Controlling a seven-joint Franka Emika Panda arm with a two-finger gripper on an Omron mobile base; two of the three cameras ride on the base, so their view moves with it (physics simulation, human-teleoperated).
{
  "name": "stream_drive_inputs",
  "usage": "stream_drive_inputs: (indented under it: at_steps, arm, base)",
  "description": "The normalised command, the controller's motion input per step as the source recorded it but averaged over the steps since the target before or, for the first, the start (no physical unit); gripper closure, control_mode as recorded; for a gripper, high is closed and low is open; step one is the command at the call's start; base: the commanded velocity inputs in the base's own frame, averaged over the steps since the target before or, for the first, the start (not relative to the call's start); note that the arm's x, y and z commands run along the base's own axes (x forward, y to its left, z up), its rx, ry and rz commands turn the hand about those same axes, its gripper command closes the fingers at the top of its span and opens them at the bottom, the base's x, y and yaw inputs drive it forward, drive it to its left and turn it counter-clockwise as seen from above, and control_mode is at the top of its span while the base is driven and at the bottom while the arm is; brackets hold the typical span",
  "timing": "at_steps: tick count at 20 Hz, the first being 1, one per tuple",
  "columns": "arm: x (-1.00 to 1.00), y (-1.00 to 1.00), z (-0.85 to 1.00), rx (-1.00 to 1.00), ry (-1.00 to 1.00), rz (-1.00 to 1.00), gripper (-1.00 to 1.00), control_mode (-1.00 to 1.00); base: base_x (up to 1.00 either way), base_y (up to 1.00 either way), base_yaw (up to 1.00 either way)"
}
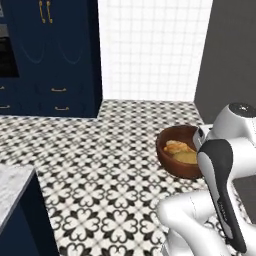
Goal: Pick the chicken drumstick and potato from their plates and place them in the bowl. Then put the bowl in the fridge.
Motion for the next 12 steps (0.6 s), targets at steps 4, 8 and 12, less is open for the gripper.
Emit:
stream_drive_inputs:
  at_steps: [4, 8, 12]
  arm:
    - [0.0, 0.0, 0.0, 0.0, 0.0, 0.0, 1.0, 1.0]
    - [0.0, 0.0, 0.0, 0.0, 0.0, 0.0, 1.0, 1.0]
    - [0.0, 0.0, 0.0, 0.0, 0.0, 0.0, 1.0, 1.0]
  base:
    - [1.0, 0.0, 0.2]
    - [1.0, 0.02, 0.27]
    - [1.0, 0.02, 0.34]
